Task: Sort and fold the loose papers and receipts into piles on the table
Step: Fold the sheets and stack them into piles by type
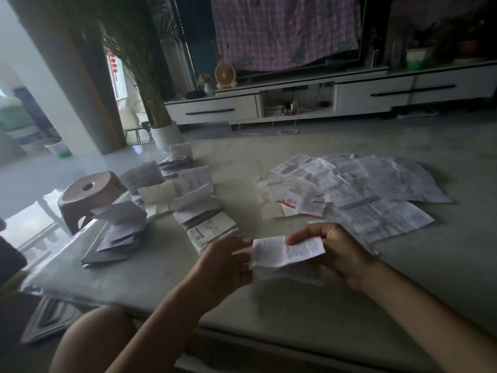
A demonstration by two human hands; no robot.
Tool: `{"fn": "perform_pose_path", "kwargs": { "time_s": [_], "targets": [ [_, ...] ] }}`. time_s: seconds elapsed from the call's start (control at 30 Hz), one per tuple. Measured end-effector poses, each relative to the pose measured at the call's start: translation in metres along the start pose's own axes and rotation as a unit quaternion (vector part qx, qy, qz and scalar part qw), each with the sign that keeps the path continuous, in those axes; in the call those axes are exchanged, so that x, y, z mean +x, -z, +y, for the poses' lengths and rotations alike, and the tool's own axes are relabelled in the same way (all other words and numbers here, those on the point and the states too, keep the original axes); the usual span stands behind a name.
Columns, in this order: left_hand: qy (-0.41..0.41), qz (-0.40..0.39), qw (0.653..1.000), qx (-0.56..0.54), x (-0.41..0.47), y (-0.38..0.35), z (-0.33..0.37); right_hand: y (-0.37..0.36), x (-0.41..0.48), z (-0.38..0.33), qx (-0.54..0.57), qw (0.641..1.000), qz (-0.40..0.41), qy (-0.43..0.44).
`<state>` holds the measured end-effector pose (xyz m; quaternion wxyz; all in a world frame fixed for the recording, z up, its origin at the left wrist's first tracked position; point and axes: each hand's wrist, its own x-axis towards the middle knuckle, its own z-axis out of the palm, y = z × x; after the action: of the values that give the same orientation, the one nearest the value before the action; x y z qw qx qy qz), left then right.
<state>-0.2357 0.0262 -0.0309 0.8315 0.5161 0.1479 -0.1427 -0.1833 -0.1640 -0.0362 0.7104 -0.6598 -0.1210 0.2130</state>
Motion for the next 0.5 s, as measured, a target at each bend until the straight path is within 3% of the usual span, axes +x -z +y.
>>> {"fn": "perform_pose_path", "kwargs": {
  "time_s": [0.1, 0.17, 0.23, 0.37, 0.5],
  "targets": [
    [-0.003, -0.016, 0.996, 0.082, -0.007, 0.006, -0.001, -0.013, 0.000, -0.003, -0.081, 0.994, 0.002, 0.069],
    [-0.044, 0.019, 0.990, 0.136, -0.009, 0.014, -0.003, -0.023, 0.001, -0.005, -0.125, 0.989, -0.020, 0.073],
    [-0.101, 0.067, 0.979, 0.162, -0.008, 0.020, -0.005, -0.026, 0.000, -0.008, -0.088, 0.995, -0.033, 0.037],
    [-0.183, 0.118, 0.963, 0.160, -0.010, 0.019, -0.004, -0.028, 0.000, -0.012, 0.115, 0.990, -0.041, -0.071],
    [-0.202, 0.110, 0.963, 0.144, -0.011, 0.015, -0.005, -0.032, 0.001, -0.004, 0.068, 0.995, -0.052, -0.058]
  ]
}}
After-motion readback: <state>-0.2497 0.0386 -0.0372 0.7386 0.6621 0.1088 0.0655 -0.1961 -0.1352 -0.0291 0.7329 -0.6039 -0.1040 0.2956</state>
